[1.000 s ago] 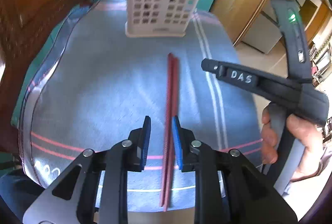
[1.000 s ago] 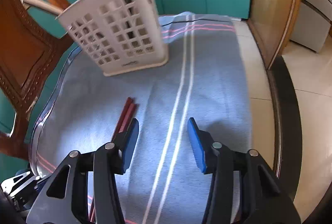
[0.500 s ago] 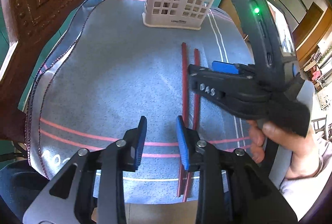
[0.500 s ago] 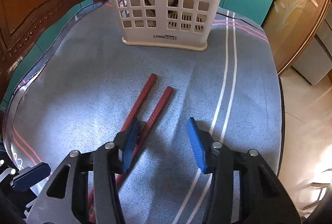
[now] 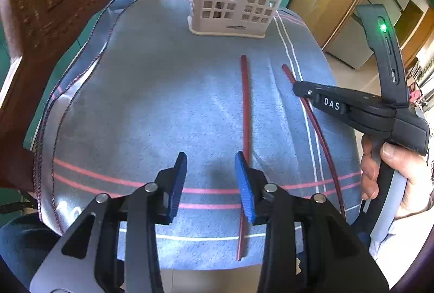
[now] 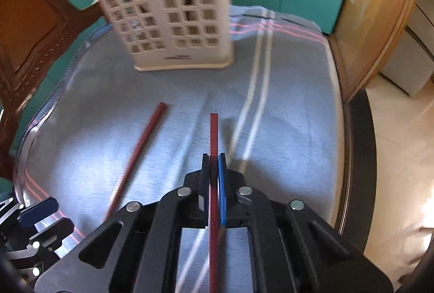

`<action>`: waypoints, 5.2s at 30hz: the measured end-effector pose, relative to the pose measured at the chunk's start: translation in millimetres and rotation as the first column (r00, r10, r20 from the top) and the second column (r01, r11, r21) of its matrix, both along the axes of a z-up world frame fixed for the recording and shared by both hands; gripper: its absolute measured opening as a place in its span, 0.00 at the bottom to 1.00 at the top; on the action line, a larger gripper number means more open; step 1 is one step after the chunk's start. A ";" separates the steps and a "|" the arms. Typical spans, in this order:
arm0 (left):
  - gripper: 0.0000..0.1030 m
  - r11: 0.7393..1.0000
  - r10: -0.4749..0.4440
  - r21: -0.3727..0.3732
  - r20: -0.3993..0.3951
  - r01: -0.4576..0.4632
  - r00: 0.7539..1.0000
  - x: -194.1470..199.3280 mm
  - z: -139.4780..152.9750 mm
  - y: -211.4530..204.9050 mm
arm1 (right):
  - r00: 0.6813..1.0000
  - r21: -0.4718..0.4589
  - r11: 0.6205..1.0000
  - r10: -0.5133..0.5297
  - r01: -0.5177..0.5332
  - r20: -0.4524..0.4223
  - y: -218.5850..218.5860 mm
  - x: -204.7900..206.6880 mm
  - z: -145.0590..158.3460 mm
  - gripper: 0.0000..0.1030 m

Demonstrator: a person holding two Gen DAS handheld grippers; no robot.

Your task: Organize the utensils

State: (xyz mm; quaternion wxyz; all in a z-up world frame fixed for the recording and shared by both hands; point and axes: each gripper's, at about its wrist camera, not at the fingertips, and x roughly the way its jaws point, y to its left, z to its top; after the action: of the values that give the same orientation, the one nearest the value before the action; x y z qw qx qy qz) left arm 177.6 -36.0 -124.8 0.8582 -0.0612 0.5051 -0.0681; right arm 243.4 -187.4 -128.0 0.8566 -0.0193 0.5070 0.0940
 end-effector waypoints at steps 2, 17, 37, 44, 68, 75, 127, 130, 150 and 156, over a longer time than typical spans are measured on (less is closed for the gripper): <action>0.39 1.000 -0.011 0.009 0.008 0.011 1.000 7.2 0.3 -4.4 | 1.000 0.023 1.000 -0.015 0.016 -0.016 -3.1 4.1 -3.0 0.07; 0.26 0.960 -0.189 0.206 -0.019 0.189 0.982 113.3 -16.6 -64.8 | 0.982 0.182 0.965 -0.184 0.188 -0.042 -47.4 12.7 4.8 0.15; 0.40 0.978 -0.109 0.177 -0.038 0.114 0.993 114.0 -17.9 -29.1 | 0.996 -0.012 0.996 -0.083 0.083 0.027 0.2 26.2 -6.2 0.32; 0.43 0.976 -0.102 0.189 -0.049 0.110 0.994 116.0 -18.5 -29.6 | 0.997 -0.067 0.996 -0.062 0.065 0.044 10.0 24.5 -7.9 0.32; 0.07 0.994 -0.066 0.100 0.185 0.048 0.981 36.0 70.5 -9.3 | 0.963 0.188 0.982 -0.026 -0.026 0.269 -16.8 -22.6 67.2 0.06; 0.07 0.999 -0.035 0.037 0.293 0.026 0.956 -8.7 109.5 -2.1 | 0.940 0.230 0.971 -0.021 -0.062 0.340 -20.3 -62.3 110.0 0.06; 0.08 1.000 0.021 -0.003 0.579 -0.024 0.815 130.4 225.9 19.6 | 0.759 0.254 0.967 -0.162 -0.004 0.631 -3.8 46.2 230.8 0.07; 0.19 1.000 0.021 0.006 0.581 -0.031 0.814 122.6 223.0 20.0 | 0.759 0.251 0.968 -0.162 -0.002 0.631 -6.2 37.5 230.5 0.19; 0.94 0.994 -0.043 0.107 0.629 -0.031 0.776 -106.2 172.6 24.2 | 0.713 0.281 0.957 -0.249 0.075 0.655 -61.0 -191.2 188.1 0.97; 0.97 0.990 -0.062 0.137 0.576 -0.022 0.815 -163.7 140.1 27.9 | 0.706 0.121 0.988 -0.153 0.097 0.691 -34.0 -251.3 163.2 0.97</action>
State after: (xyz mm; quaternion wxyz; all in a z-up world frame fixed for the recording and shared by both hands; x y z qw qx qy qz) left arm 14.0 -8.1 15.3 0.9724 0.0270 0.2244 -0.0574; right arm -7.9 -221.4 35.1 0.9889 0.0133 0.1425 0.0406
